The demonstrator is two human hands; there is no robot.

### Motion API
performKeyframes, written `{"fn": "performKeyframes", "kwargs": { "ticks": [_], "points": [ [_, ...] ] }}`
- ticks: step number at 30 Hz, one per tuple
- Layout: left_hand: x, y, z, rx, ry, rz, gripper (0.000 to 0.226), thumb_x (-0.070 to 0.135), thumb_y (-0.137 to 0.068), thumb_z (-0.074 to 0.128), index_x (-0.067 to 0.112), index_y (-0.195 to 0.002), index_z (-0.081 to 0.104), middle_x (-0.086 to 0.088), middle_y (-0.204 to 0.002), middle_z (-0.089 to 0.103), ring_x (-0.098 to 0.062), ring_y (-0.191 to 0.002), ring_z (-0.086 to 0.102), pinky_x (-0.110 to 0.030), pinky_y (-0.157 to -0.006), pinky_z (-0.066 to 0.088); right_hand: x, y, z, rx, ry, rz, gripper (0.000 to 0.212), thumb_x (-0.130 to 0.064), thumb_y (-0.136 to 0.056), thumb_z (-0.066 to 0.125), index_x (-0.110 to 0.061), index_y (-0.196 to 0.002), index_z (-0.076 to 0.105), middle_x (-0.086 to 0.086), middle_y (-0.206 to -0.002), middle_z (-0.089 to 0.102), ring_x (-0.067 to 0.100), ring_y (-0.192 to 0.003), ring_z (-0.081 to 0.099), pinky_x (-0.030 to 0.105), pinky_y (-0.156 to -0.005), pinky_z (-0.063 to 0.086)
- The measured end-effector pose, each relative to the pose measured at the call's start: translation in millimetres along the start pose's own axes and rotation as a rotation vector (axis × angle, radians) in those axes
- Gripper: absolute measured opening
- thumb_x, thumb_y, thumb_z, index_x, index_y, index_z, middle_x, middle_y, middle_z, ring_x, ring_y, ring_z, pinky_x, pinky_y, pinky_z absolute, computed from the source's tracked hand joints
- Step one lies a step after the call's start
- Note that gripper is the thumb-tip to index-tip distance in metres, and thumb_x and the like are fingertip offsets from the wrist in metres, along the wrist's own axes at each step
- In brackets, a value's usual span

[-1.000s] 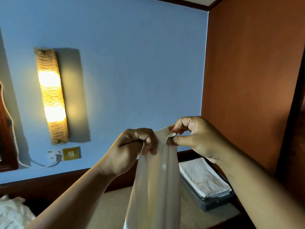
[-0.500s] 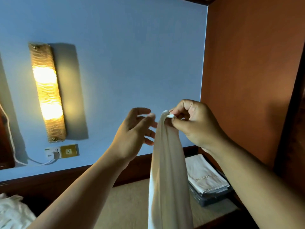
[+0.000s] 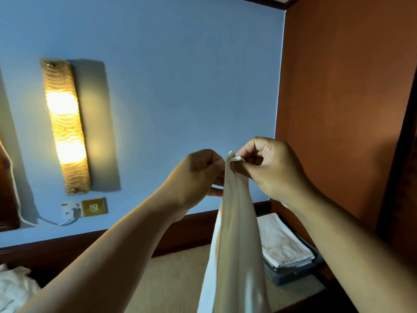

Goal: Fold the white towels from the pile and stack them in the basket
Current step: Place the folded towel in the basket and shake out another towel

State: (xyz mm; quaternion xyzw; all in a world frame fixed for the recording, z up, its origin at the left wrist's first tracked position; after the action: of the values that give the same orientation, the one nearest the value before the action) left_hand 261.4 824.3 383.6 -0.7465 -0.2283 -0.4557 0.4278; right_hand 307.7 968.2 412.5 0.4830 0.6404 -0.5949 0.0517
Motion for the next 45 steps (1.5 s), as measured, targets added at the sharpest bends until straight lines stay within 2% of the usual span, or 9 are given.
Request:
{"fn": "performKeyframes", "kwargs": {
  "ticks": [7,11,17,21,30,36,39,42,45],
  "points": [
    [-4,-10,-9,0.092,-0.111,0.062,0.038,0.049,-0.084,0.069,0.011,-0.082,0.064,-0.015,-0.076,0.061,-0.024,-0.072,0.052,-0.042,-0.068,0.043,7,-7,-1,0.031,0.012,0.004,0.012,-0.018,-0.080,0.084,-0.016,-0.078,0.072,0.001,-0.072,0.073,0.011,-0.064,0.063,0.046,-0.072,0.058],
    [-18,-13,-13,0.080,0.127,-0.072,0.019,0.018,-0.102,0.057,0.008,-0.087,0.063,-0.012,-0.081,0.057,-0.022,-0.068,0.053,-0.037,-0.071,0.042,17,-9,1,0.003,-0.070,0.061,0.009,-0.020,-0.081,0.083,-0.017,-0.080,0.075,0.004,-0.079,0.075,0.024,-0.078,0.072,0.052,-0.086,0.058],
    [-41,-15,-38,0.327,0.277,-0.130,0.016,0.016,-0.101,0.059,0.006,-0.090,0.065,-0.022,-0.088,0.063,-0.032,-0.075,0.057,-0.044,-0.073,0.044,-2,0,16,-0.131,-0.139,0.037,0.010,-0.018,-0.077,0.085,-0.017,-0.080,0.076,0.006,-0.080,0.075,0.026,-0.076,0.071,0.050,-0.082,0.057],
    [-29,-12,-24,0.230,0.304,0.009,0.019,0.016,-0.102,0.057,0.010,-0.084,0.064,-0.017,-0.079,0.060,-0.027,-0.072,0.053,-0.036,-0.068,0.043,-2,-7,17,-0.058,-0.116,0.042,0.015,-0.023,-0.075,0.088,-0.017,-0.081,0.075,0.006,-0.079,0.075,0.029,-0.078,0.071,0.052,-0.082,0.059],
    [-15,-11,-18,0.103,0.235,0.132,0.026,0.029,-0.089,0.066,0.005,-0.098,0.071,-0.033,-0.097,0.067,-0.033,-0.088,0.058,-0.050,-0.083,0.043,9,-14,16,-0.127,-0.186,0.142,0.027,-0.016,-0.080,0.083,-0.019,-0.105,0.073,0.023,-0.094,0.071,0.033,-0.096,0.072,0.051,-0.093,0.057],
    [-11,-11,-19,0.111,0.138,0.143,0.010,0.011,-0.094,0.069,0.012,-0.095,0.078,-0.018,-0.095,0.076,-0.029,-0.087,0.069,-0.051,-0.093,0.053,7,-13,19,-0.269,-0.013,0.130,0.013,-0.024,-0.090,0.074,-0.021,-0.102,0.077,-0.001,-0.094,0.077,0.014,-0.093,0.072,0.037,-0.092,0.057],
    [3,-13,-25,0.242,-0.062,0.188,0.009,0.013,-0.092,0.072,0.018,-0.089,0.079,-0.006,-0.082,0.077,-0.017,-0.072,0.067,-0.039,-0.072,0.056,0,-18,9,-0.107,0.148,0.012,0.005,-0.025,-0.091,0.072,-0.021,-0.091,0.075,-0.002,-0.088,0.074,0.018,-0.083,0.068,0.037,-0.081,0.055],
    [5,-19,-27,0.321,-0.270,0.175,0.012,0.028,-0.090,0.074,0.022,-0.081,0.069,0.000,-0.070,0.071,-0.011,-0.053,0.055,-0.024,-0.053,0.042,-12,-17,4,0.051,0.272,-0.114,0.007,-0.026,-0.091,0.070,-0.018,-0.092,0.072,-0.004,-0.092,0.067,0.009,-0.084,0.063,0.019,-0.076,0.049],
    [-8,-20,-31,0.357,-0.554,0.156,0.020,0.016,-0.083,0.069,0.020,-0.072,0.053,0.005,-0.057,0.053,-0.009,-0.048,0.040,-0.015,-0.045,0.030,-19,-15,6,0.075,0.258,-0.134,0.010,-0.027,-0.093,0.068,-0.017,-0.091,0.068,-0.007,-0.089,0.066,0.006,-0.085,0.062,0.013,-0.072,0.044]
  ]
}}
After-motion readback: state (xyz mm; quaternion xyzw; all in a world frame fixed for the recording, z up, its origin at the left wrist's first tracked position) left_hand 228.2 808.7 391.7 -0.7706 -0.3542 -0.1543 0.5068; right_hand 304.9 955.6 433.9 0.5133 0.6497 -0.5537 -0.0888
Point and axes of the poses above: each hand's wrist, its own y-axis away from the middle knuckle, its own z-axis out of the palm, x = y × z, the point moved 9 cm from there along -y, towards the middle knuckle
